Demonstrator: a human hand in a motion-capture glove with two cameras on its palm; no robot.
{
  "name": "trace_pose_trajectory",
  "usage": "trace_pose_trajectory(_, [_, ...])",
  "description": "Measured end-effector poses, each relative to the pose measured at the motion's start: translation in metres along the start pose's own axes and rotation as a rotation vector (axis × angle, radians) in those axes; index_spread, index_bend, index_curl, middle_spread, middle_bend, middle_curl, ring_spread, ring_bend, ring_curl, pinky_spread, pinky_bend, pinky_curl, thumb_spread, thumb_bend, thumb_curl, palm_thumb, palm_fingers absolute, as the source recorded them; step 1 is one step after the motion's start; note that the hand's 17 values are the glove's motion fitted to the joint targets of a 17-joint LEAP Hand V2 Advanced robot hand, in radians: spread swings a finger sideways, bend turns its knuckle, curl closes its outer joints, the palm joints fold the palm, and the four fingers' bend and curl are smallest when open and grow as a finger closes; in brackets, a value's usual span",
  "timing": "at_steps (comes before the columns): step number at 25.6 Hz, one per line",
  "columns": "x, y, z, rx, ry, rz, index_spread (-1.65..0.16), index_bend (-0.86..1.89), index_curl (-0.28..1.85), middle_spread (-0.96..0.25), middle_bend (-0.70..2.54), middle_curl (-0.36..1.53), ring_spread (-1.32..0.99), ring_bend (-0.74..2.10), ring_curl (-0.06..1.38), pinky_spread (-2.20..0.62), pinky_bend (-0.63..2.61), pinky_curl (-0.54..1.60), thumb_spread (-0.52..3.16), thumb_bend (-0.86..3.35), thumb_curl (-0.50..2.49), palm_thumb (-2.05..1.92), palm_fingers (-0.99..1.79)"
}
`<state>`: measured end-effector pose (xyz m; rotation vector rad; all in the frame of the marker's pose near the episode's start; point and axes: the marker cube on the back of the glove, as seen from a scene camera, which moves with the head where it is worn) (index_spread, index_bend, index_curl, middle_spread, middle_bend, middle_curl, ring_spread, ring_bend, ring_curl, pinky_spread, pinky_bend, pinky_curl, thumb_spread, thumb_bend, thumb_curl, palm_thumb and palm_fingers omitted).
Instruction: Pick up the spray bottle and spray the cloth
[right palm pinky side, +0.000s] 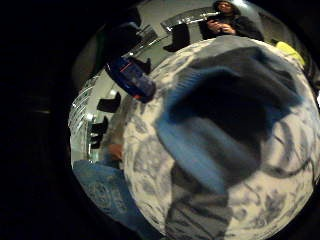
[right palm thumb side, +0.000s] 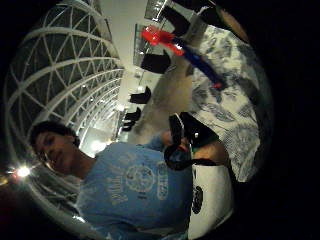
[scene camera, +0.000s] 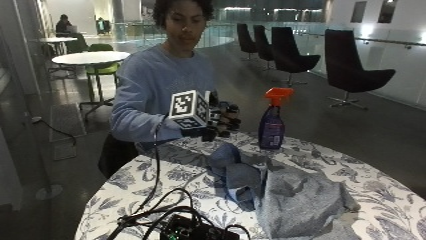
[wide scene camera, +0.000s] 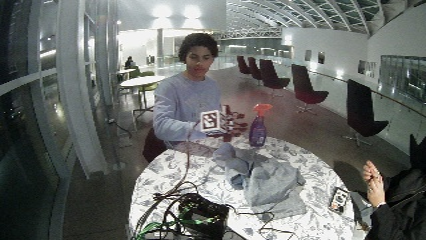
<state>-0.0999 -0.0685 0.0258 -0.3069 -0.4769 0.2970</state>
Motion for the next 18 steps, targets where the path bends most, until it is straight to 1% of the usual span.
trace_pose_trajectory(5, [0.034,0.059,-0.052,0.044,0.152,0.127,-0.39,0.17,0.31,-0.01,0.25,0.41,0.05,0.17,0.26,0.20,0.18,0.33,0.98,-0.03,0.44,0.76,0.48])
trace_pose_trajectory(9, [0.055,0.094,-0.079,0.055,0.250,0.206,-0.39,0.18,0.32,-0.01,0.26,0.41,0.06,0.17,0.25,0.21,0.17,0.32,0.99,-0.03,0.43,0.75,0.47])
trace_pose_trajectory(13, [0.070,0.116,-0.094,0.055,0.294,0.256,-0.39,0.18,0.33,0.00,0.27,0.41,0.07,0.17,0.24,0.21,0.17,0.32,1.00,-0.03,0.42,0.74,0.47])
trace_pose_trajectory(18, [0.074,0.127,-0.091,0.061,0.272,0.269,-0.39,0.19,0.34,0.00,0.27,0.41,0.07,0.17,0.24,0.21,0.17,0.31,1.00,-0.03,0.42,0.73,0.47])
